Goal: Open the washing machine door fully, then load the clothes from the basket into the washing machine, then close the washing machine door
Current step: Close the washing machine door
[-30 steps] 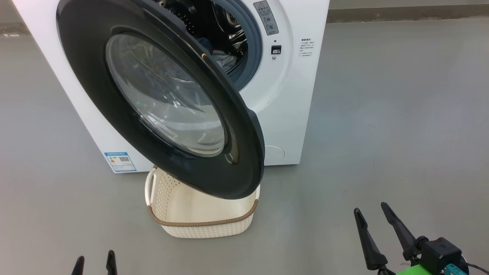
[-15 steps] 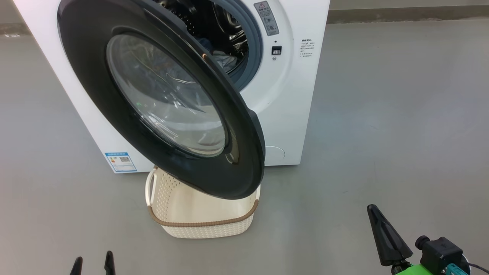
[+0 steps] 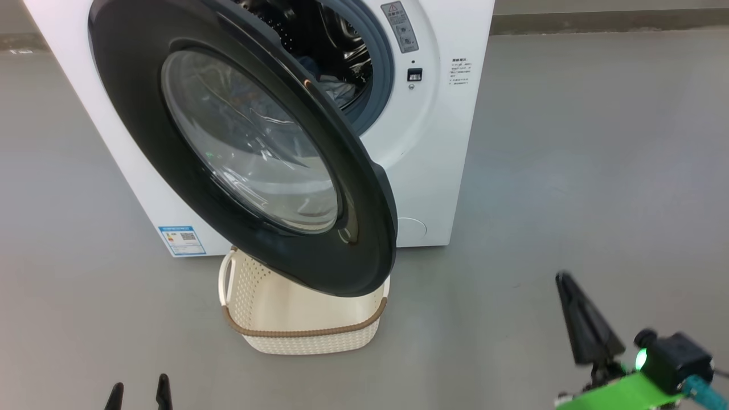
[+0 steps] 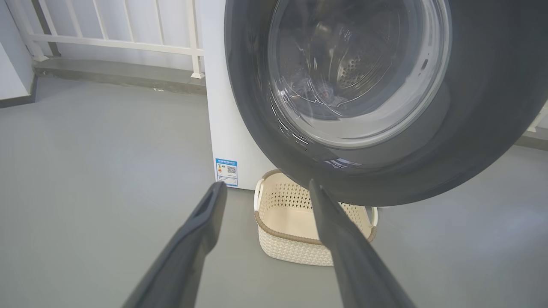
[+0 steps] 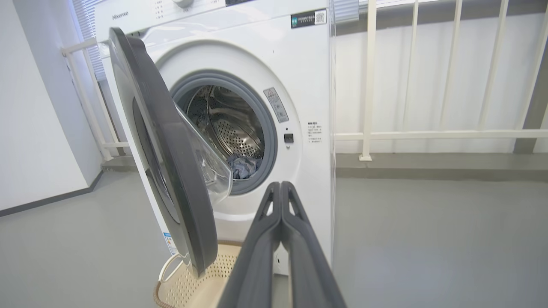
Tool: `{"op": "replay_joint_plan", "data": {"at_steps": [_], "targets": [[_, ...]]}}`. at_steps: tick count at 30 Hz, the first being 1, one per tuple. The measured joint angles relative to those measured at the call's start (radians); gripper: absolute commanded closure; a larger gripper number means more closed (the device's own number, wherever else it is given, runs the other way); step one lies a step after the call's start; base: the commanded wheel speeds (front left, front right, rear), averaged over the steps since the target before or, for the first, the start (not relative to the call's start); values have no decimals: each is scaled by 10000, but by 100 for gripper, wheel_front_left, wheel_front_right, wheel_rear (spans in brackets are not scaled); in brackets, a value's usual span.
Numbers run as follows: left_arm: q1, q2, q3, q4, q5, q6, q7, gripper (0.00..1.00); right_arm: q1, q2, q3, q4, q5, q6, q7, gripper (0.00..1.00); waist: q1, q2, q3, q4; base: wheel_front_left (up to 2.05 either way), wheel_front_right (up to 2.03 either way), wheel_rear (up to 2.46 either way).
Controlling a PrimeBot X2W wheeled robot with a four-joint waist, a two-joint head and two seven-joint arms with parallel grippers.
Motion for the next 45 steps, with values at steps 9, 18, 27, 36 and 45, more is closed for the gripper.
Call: {"op": "replay_joint_plan", "data": {"at_steps": [9, 18, 27, 36, 45], "targets": [[1, -4, -10, -54, -29, 27, 0, 0, -1481, -150, 244, -1657, 176, 0, -2, 100, 0, 0, -17, 178, 0, 0, 0], [-3, -8, -73, -65, -100, 98, 0, 0, -3284, -314, 1779, -2520, 362, 0, -4, 100, 1, 0, -42, 583, 0, 0, 0], [-10, -10, -523, -174, -240, 199, 0, 0, -3963, -88, 3647, -414, 700, 0, -6, 100, 0, 0, -64, 1325, 0, 0, 0], [-12, -8, -775, -276, -313, 291, 0, 0, -3883, 19, 3248, 1590, 721, 0, -4, 100, 1, 0, 42, 2200, 0, 0, 0], [-81, -8, -1195, -502, -617, 368, 0, 0, -3847, 153, 2437, 2257, 683, 0, -4, 100, 1, 0, 519, 2752, 0, 0, 0]]}}
